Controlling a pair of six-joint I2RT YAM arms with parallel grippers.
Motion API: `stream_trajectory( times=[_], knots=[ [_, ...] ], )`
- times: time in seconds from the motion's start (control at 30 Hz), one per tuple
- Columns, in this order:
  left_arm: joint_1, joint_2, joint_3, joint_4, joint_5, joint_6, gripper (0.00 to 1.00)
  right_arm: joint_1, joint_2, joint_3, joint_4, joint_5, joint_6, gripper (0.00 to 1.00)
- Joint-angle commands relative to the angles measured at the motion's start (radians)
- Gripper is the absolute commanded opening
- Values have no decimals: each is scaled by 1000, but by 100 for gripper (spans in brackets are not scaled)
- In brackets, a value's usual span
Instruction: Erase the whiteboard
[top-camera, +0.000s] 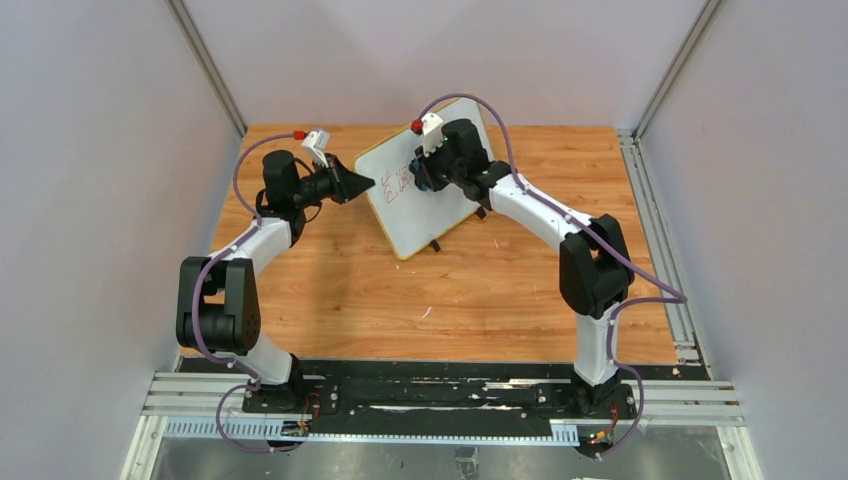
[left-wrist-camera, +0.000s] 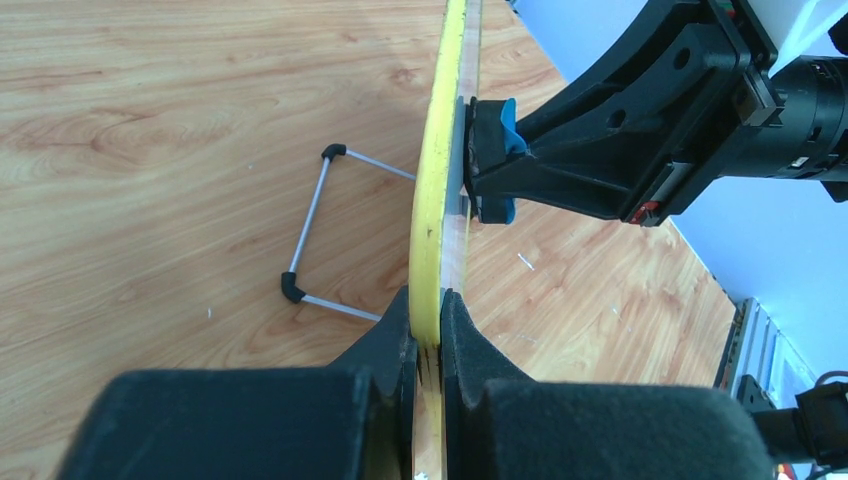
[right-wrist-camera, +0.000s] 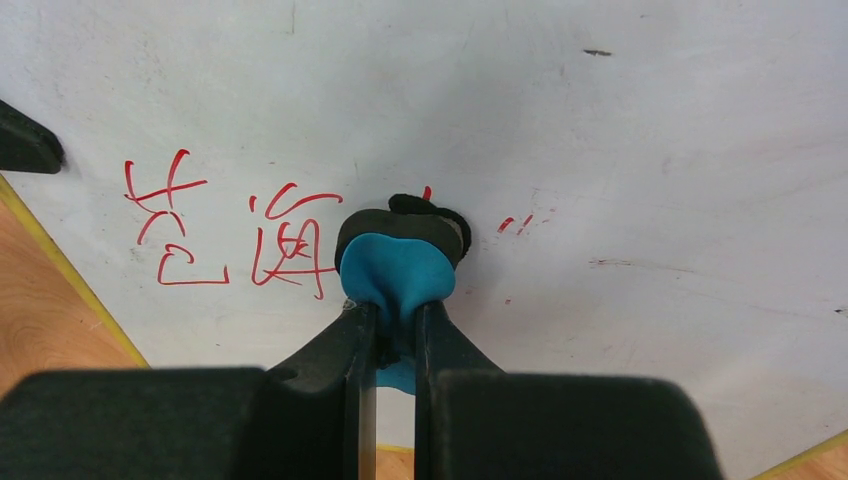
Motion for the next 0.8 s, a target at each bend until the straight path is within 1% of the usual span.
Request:
stream_trajectory(
  times=[0.0,0.13,0.47,0.63,0.77],
  knots=[
    [-10,29,-15,-82,-47,198,0,-53,66,40,20,-10,9,1],
    [-10,26,-18,-82,-47,203,0,-107,88,68,11,-12,9,1],
    [-10,32,-16,-82,-48,204,0,-203,82,124,-35,22,-28,1],
    [-10,33,-14,-82,-49,204,0,-213,75,134,-43,-2,-19,1],
    [-12,32,-14,-85,-51,205,0,-191,51,97,-20,-38,18,1]
  ],
)
